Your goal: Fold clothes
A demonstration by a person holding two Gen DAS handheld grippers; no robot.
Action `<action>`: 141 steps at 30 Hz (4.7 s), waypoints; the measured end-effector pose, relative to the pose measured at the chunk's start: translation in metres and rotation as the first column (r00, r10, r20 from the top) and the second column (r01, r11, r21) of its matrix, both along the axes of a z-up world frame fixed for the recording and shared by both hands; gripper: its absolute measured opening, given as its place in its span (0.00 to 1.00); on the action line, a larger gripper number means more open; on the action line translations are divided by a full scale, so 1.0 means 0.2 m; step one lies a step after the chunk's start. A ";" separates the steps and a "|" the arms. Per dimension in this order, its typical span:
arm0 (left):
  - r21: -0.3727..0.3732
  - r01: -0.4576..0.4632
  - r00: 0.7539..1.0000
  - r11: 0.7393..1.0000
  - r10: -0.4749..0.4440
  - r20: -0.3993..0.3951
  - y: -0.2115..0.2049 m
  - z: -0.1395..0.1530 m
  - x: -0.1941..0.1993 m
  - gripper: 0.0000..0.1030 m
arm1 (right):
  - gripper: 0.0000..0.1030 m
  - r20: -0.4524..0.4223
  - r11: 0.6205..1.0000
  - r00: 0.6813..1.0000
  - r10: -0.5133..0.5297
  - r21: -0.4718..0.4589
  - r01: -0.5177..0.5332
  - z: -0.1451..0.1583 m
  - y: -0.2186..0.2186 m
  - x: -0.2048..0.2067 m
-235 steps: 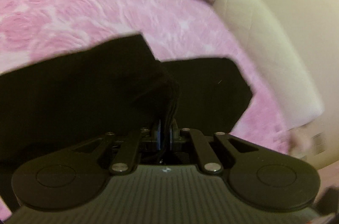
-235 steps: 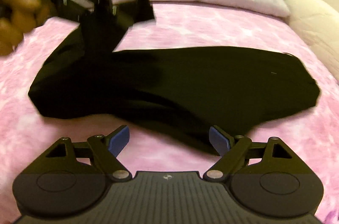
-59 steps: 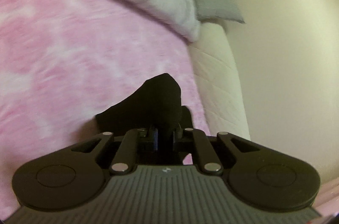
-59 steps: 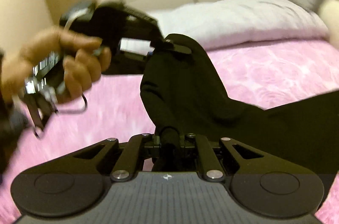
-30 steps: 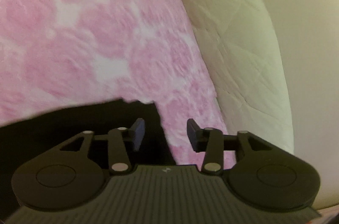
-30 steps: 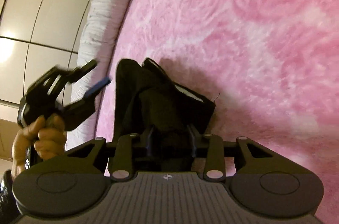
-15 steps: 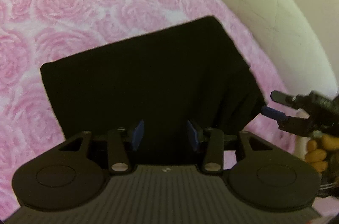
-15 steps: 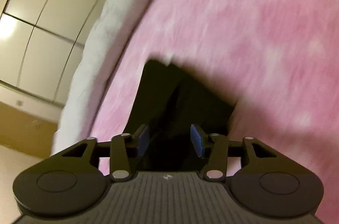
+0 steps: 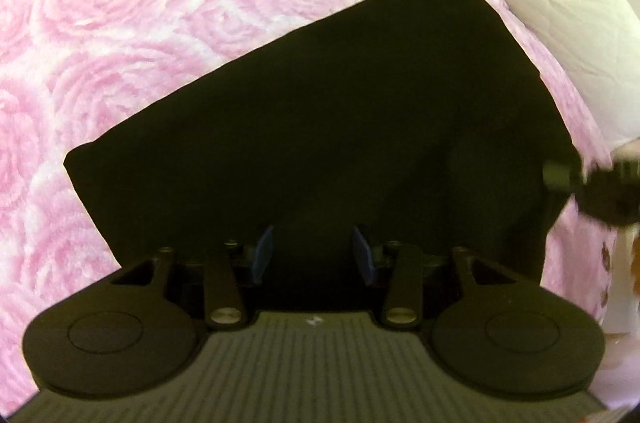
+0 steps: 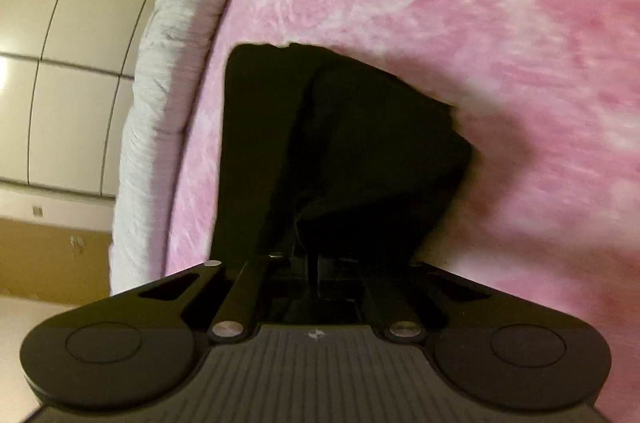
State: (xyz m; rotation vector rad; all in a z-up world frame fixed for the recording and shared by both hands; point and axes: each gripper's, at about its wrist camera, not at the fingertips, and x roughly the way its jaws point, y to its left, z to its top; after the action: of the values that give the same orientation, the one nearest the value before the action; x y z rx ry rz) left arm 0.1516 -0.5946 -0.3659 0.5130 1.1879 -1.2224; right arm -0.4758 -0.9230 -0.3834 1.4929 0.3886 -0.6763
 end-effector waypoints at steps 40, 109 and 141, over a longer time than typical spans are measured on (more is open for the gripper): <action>-0.271 0.267 0.955 0.925 -0.291 -0.052 -1.21 0.29 -0.39 0.15 | 0.52 -0.124 0.954 0.984 0.125 -0.258 -0.153 0.07 -0.26 -0.21; -0.166 -0.506 0.844 0.846 0.447 -0.296 0.13 -0.18 -0.26 0.50 | 0.77 -0.200 0.592 0.633 0.748 -0.229 -0.772 -0.11 -1.02 0.74; -0.097 -0.915 0.389 0.391 0.795 -0.465 1.56 0.16 -1.38 0.05 | 0.26 -0.764 -0.891 -0.512 0.393 -0.178 -0.417 0.73 1.38 2.43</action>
State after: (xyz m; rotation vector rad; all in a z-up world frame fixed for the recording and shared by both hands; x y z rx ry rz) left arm -0.1249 -0.2834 -0.3348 -0.6377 1.2249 -0.5115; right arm 0.0096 -0.6462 -0.2375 -0.6456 1.0998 0.9456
